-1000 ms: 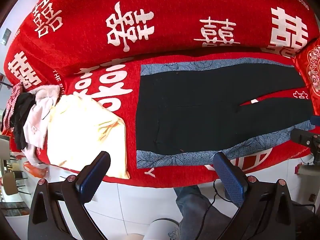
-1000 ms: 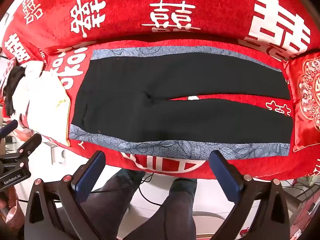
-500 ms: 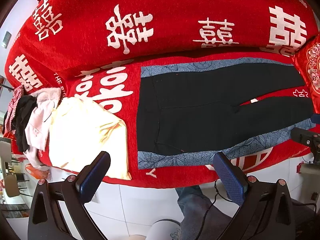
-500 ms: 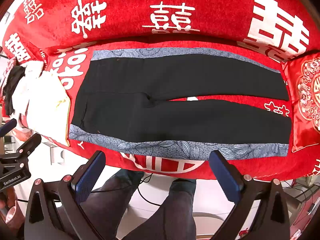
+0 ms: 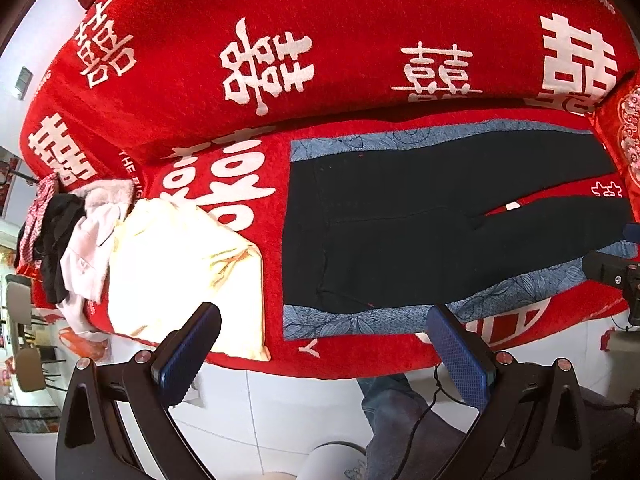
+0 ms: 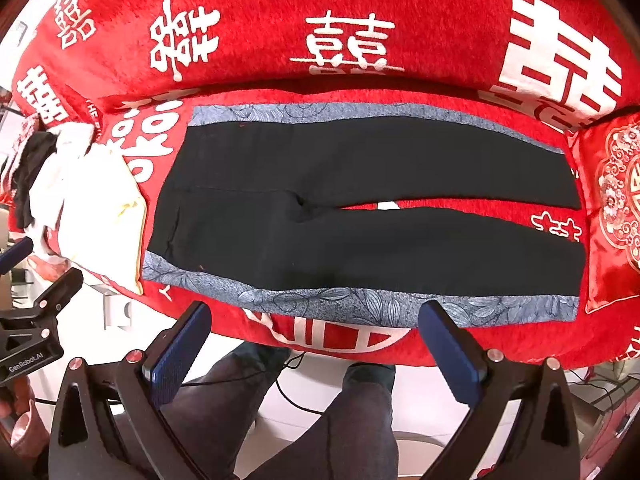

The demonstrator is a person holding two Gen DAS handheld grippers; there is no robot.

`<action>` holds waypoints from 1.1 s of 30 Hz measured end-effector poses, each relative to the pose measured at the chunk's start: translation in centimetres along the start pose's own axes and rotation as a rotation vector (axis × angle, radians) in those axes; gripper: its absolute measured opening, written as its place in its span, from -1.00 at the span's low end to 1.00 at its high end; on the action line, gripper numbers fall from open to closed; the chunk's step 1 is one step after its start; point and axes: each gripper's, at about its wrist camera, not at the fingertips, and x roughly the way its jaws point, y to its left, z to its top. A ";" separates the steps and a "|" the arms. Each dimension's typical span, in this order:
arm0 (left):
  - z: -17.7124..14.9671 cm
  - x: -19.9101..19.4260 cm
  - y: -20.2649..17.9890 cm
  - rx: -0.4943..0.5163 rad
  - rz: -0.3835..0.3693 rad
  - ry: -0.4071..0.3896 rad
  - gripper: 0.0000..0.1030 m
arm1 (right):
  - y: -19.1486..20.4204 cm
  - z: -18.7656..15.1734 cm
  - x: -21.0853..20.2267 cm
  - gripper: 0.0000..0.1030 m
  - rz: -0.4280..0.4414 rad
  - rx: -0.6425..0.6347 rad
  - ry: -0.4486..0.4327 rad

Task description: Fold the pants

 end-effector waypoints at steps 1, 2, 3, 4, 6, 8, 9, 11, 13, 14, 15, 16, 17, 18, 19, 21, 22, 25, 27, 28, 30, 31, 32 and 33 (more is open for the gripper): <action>0.0 -0.1 -0.2 -0.002 0.004 -0.001 1.00 | -0.1 0.0 0.0 1.00 0.009 -0.003 0.000; -0.1 -0.2 -0.3 -0.003 0.009 -0.002 1.00 | -0.2 0.0 -0.1 1.00 0.012 -0.007 -0.006; -0.1 -0.3 -0.5 -0.003 0.016 -0.001 1.00 | -0.4 0.1 -0.1 1.00 0.023 -0.007 -0.005; -0.1 -0.4 -0.7 -0.004 0.022 -0.001 1.00 | -0.5 0.1 -0.1 1.00 0.020 -0.011 -0.005; -0.3 -0.5 -1.2 -0.002 0.034 0.003 1.00 | -0.8 0.2 -0.2 1.00 0.018 -0.018 -0.004; -0.5 -0.8 -1.9 -0.002 0.043 0.008 1.00 | -1.3 0.3 -0.4 1.00 0.014 -0.027 -0.006; -0.6 -1.1 -2.3 -0.001 0.050 0.008 1.00 | -1.4 0.3 -0.4 1.00 0.016 -0.029 -0.007; -0.9 -1.5 -3.0 -0.004 0.063 0.008 1.00 | -1.9 0.3 -0.7 1.00 0.015 -0.041 -0.018; -1.3 -2.1 -3.6 -0.015 0.074 0.008 1.00 | -2.4 0.4 -0.8 1.00 0.025 -0.052 -0.015; -1.6 -2.4 -3.8 -0.021 0.079 0.009 1.00 | -2.7 0.4 -0.8 1.00 0.030 -0.053 0.001; -2.0 -2.6 -4.1 -0.032 0.083 0.013 1.00 | -3.0 0.3 -0.8 1.00 0.043 -0.059 0.012; -2.3 -2.9 -4.5 -0.043 0.084 0.017 1.00 | -3.2 0.2 -0.9 1.00 0.046 -0.071 0.015; -2.6 -3.0 -4.7 -0.055 0.085 0.023 1.00 | -3.3 0.1 -1.0 1.00 0.041 -0.079 0.013; -3.0 -3.2 -5.0 -0.067 0.088 0.030 1.00 | -3.6 -0.1 -1.0 1.00 0.046 -0.090 0.023; -3.6 -3.4 -5.3 -0.085 0.090 0.039 1.00 | -3.8 -0.3 -1.1 1.00 0.055 -0.100 0.033; -4.5 -3.7 -6.0 -0.108 0.094 0.051 1.00 | -4.4 -0.8 -1.2 1.00 0.062 -0.116 0.047; -5.2 -3.9 -6.5 -0.117 0.102 0.058 1.00 | -4.8 -1.1 -1.3 1.00 0.063 -0.127 0.049; -6.5 -4.4 -7.7 -0.119 0.118 0.070 1.00 | -5.3 -1.7 -1.2 1.00 0.060 -0.142 0.047; -6.9 -4.6 -8.0 -0.112 0.129 0.066 1.00 | -5.5 -2.0 -1.0 1.00 0.062 -0.145 0.055; -6.9 -4.7 -8.1 -0.107 0.132 0.061 1.00 | -5.6 -2.1 -0.9 1.00 0.063 -0.146 0.057; -6.9 -4.8 -8.1 -0.096 0.130 0.056 1.00 | -5.5 -2.3 -1.1 1.00 0.063 -0.143 0.056; -6.8 -4.7 -8.0 -0.085 0.129 0.052 1.00 | -5.4 -2.3 -1.1 1.00 0.057 -0.142 0.046; -6.8 -4.7 -7.8 -0.075 0.128 0.049 1.00 | -5.3 -2.4 -1.2 1.00 0.051 -0.138 0.034; -6.7 -4.6 -7.7 -0.064 0.127 0.043 1.00 | -5.1 -2.4 -1.3 1.00 0.043 -0.132 0.024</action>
